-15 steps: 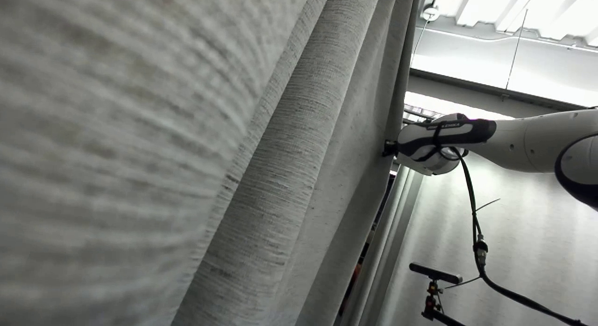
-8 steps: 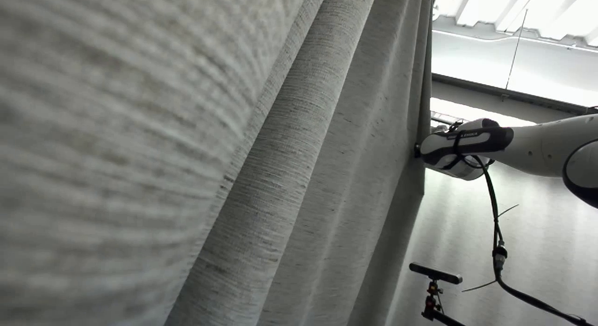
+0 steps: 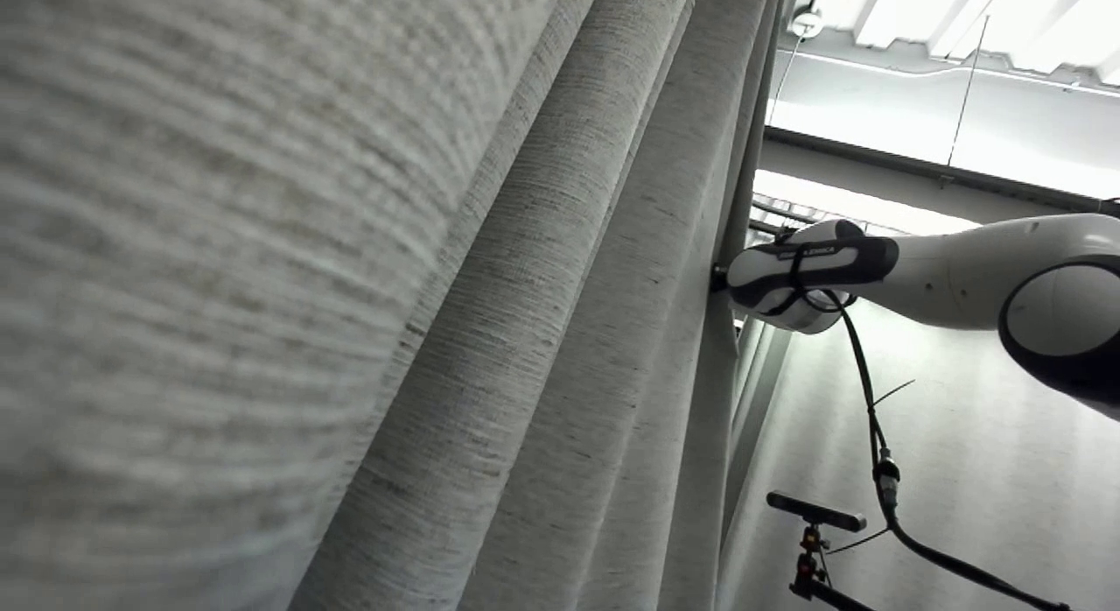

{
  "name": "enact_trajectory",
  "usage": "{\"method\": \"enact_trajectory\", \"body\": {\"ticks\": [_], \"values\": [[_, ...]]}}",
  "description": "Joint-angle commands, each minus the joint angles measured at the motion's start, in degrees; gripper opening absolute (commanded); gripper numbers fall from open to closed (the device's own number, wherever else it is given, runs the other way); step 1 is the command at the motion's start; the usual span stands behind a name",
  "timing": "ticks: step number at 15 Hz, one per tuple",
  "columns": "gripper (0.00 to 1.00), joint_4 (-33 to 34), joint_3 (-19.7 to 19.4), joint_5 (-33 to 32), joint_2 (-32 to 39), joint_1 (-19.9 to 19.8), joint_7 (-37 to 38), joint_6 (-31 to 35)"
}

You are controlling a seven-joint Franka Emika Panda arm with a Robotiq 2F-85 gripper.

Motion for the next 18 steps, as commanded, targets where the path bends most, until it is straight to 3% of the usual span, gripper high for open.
{"method": "enact_trajectory", "body": {"ticks": [1,5,11,18], "values": [[0.00,0.90,2.58,1.60,5.23,2.29,2.76,-4.44],[0.00,5.59,4.50,0.84,11.22,4.82,4.45,-5.85],[0.00,8.41,-2.23,-1.30,14.52,4.29,4.48,-1.18],[0.00,8.59,-8.56,-0.14,14.58,1.46,3.85,-1.41]]}}
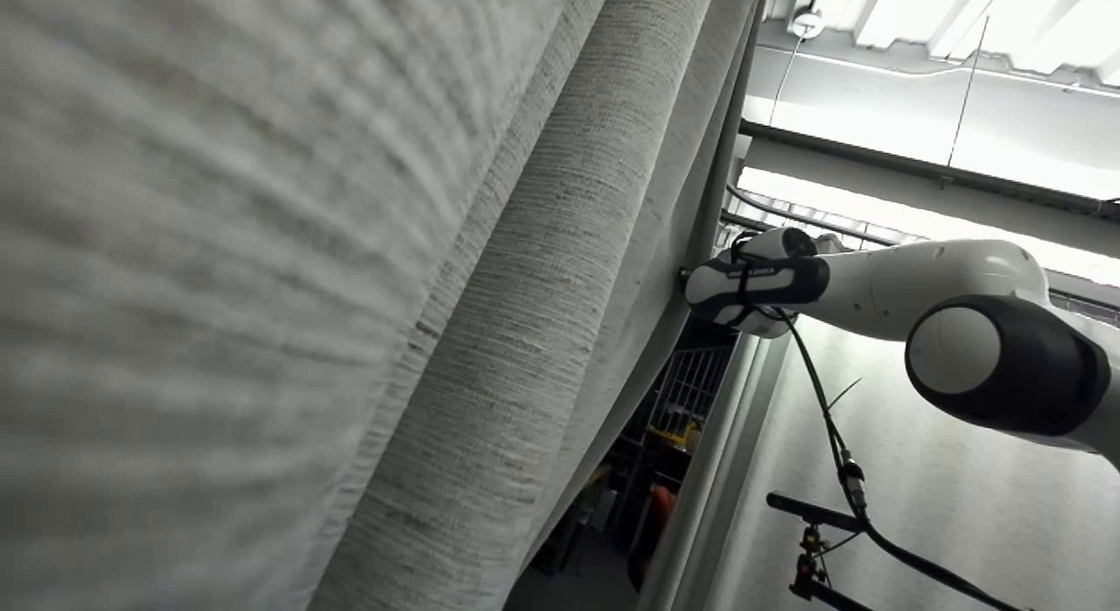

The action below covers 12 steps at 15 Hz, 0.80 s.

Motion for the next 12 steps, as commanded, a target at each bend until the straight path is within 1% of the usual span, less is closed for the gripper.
{"method": "enact_trajectory", "body": {"ticks": [1,3,5,10,12], "values": [[0.00,-1.86,-2.77,0.00,3.59,-2.52,1.10,-2.18],[0.00,-1.70,-2.10,0.85,3.59,-2.89,0.75,-2.80],[0.00,-1.93,-0.26,1.86,3.44,-2.92,0.29,-2.94],[0.00,-3.62,7.29,5.00,2.66,-1.54,0.00,-1.42],[0.00,-4.45,11.08,6.57,2.37,-1.16,-0.35,-0.79]]}}
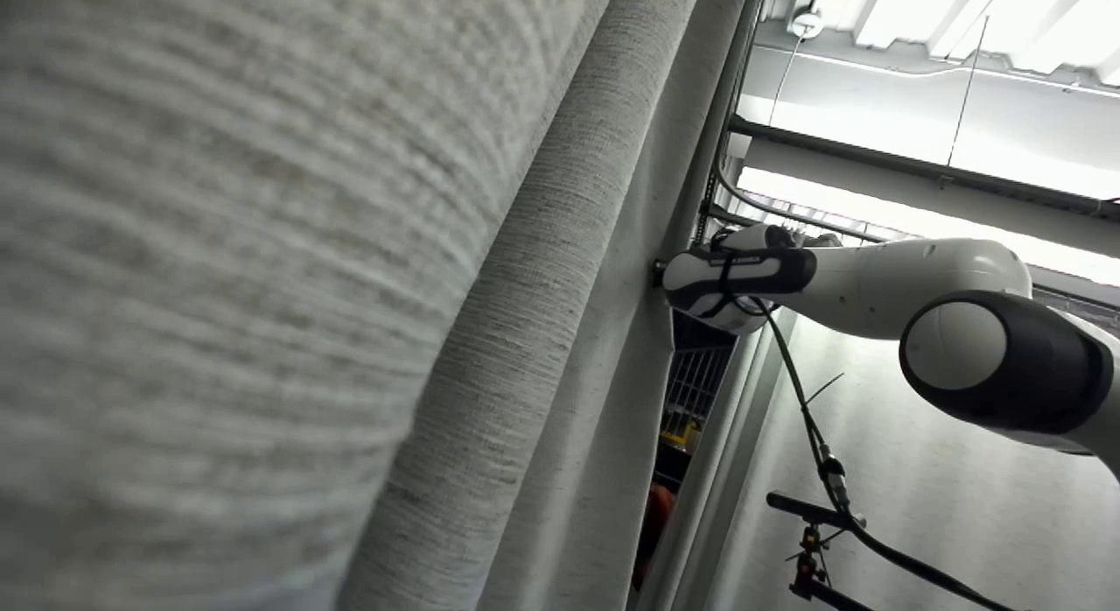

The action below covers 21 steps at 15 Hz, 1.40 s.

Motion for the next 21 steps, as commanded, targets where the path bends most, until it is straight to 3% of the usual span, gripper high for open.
{"method": "enact_trajectory", "body": {"ticks": [1,8,13,18,19,20,21], "values": [[0.00,-5.10,5.85,3.76,1.56,-0.81,-0.65,-0.60],[0.00,-11.30,22.29,11.89,-1.98,-5.05,-5.20,2.87],[0.00,-15.42,37.12,21.38,-5.74,-13.81,-12.00,2.65],[0.00,-22.25,36.49,22.21,-12.23,-17.08,-12.52,0.68],[0.27,-23.67,35.52,21.23,-13.23,-17.16,-11.89,1.06],[0.28,-24.35,35.91,21.90,-14.01,-17.88,-12.10,0.30],[0.35,-26.05,35.48,21.69,-14.59,-18.26,-11.93,-1.45]]}}
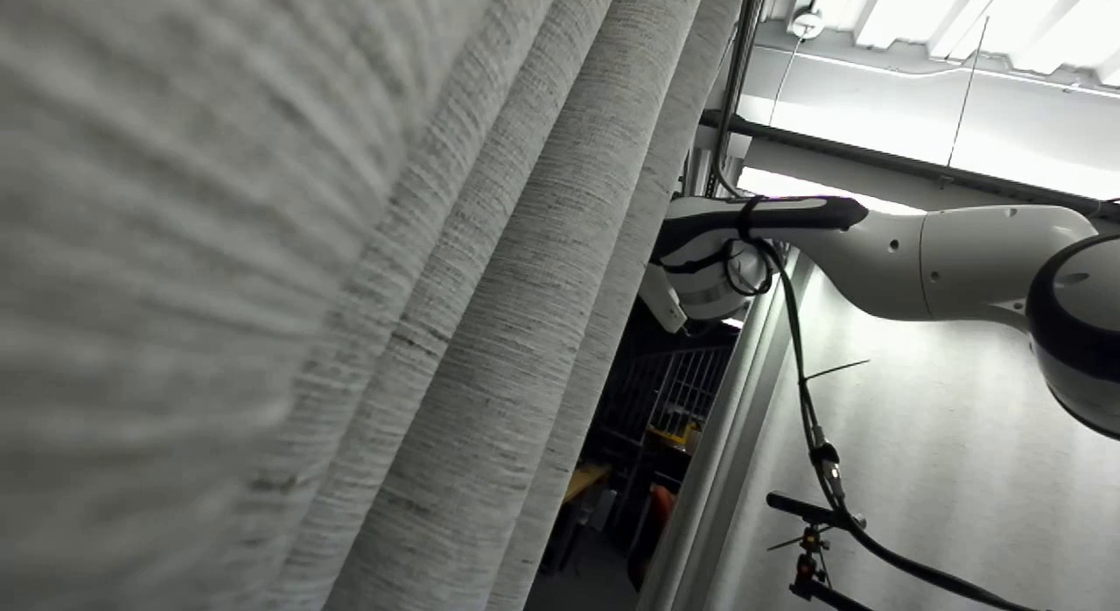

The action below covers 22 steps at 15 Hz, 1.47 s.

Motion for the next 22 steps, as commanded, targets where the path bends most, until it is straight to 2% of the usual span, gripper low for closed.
{"method": "enact_trajectory", "body": {"ticks": [1,5,7,8,9,10,11,14,15,19,22], "values": [[0.42,-9.99,-1.41,0.29,-3.53,-2.16,-0.35,-5.72],[0.73,-15.96,-4.72,-3.58,-5.72,-2.18,2.08,-16.10],[0.88,-18.30,-6.72,-8.81,-7.42,-1.43,4.96,-22.03],[0.95,-18.77,-12.01,-9.40,-8.52,3.54,4.75,-26.09],[0.99,-19.52,-12.75,-10.54,-9.94,4.44,4.75,-30.25],[1.00,-19.85,-14.01,-11.62,-11.21,5.88,4.65,-34.48],[1.00,-20.52,-10.70,-12.88,-12.95,3.23,4.54,-38.73],[1.00,-20.72,-9.97,-12.83,-17.91,4.35,1.38,-52.48],[1.00,-20.70,-14.27,-12.87,-19.69,9.40,0.71,-56.22],[1.00,-21.04,-16.30,-14.23,-26.14,14.43,-0.84,-66.61],[1.00,-22.46,-17.24,-15.21,-30.86,17.22,-1.80,-70.01]]}}
